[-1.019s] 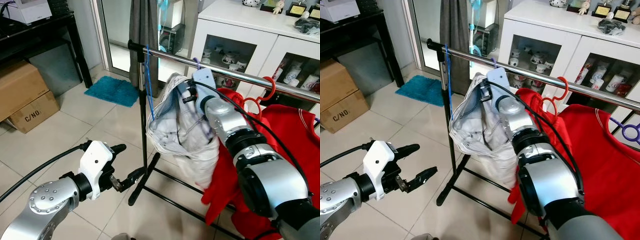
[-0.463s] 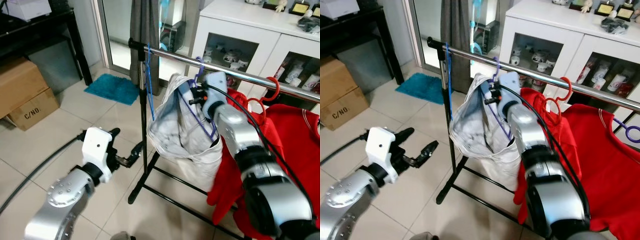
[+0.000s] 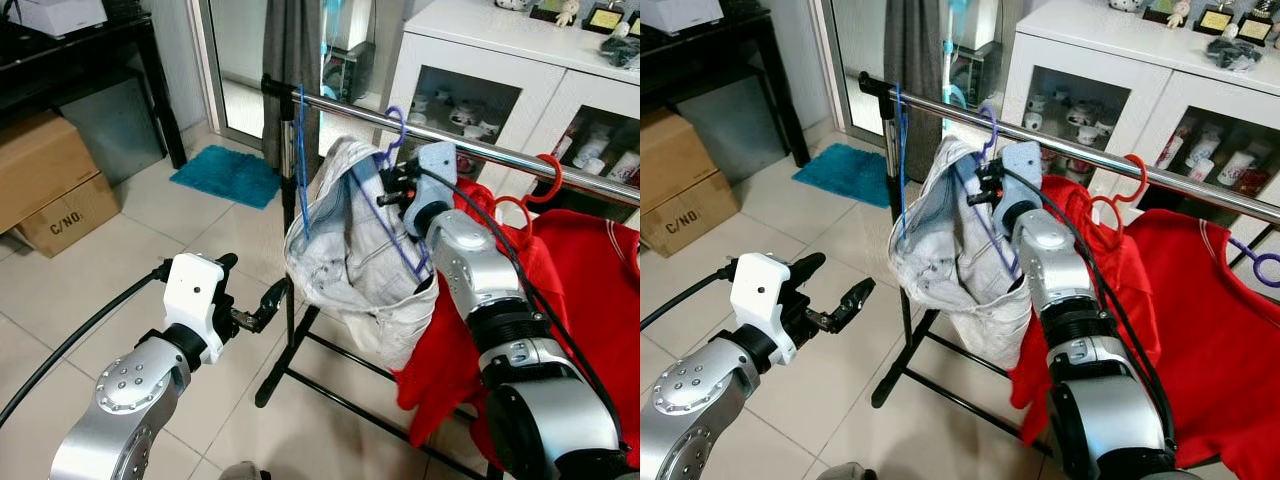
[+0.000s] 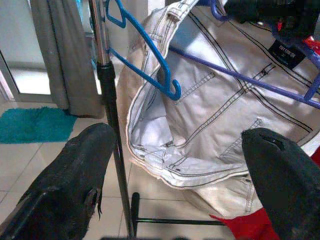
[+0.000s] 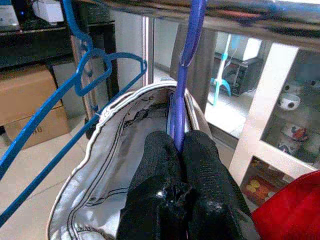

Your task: Hang hanger

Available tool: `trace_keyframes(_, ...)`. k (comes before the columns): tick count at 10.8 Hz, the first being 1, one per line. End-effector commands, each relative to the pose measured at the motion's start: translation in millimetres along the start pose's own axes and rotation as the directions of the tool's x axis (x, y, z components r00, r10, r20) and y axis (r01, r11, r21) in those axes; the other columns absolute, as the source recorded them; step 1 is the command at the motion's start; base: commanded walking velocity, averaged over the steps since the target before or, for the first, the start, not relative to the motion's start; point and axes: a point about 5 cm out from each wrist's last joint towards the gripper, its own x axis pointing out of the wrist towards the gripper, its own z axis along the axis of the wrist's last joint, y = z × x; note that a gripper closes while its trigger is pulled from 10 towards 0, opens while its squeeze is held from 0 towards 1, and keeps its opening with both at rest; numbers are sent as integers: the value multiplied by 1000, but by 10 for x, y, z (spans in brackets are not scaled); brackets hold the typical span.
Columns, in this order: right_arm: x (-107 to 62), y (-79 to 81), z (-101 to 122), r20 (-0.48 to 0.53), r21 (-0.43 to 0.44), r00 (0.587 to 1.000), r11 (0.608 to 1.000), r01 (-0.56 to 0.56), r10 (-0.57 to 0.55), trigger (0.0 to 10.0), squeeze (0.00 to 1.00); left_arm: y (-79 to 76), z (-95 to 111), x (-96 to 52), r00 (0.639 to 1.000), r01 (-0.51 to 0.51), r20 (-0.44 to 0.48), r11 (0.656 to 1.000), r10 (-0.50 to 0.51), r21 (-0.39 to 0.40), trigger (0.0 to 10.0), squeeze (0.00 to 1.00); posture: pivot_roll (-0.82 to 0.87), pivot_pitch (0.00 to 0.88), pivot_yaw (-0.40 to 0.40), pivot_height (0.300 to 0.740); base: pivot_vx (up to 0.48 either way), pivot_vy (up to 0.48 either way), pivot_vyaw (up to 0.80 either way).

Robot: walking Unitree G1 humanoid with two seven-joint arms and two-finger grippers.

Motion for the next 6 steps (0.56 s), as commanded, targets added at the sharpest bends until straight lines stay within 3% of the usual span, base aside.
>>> trace_keyframes(1,-3,-16,143,53,-23,999,1000,10,-9,0,0,-36,31,-9,1000,13,5,1000,-13,14,10000,0,61,0,-30,740,0,0,0)
trace_keyframes(3,32,-18,170,61,-3,997,999,44,-44,0,0,-82,2,-41,999,43,-13,999,-43,12,10000,0,66,2,-33,740,0,0,0)
trace_keyframes(6,75,-60,354,184,118,974,986,114,-135,0,0,-76,18,-54,998,64,-13,998,-64,26,10000,0,66,0,-24,740,0,0,0)
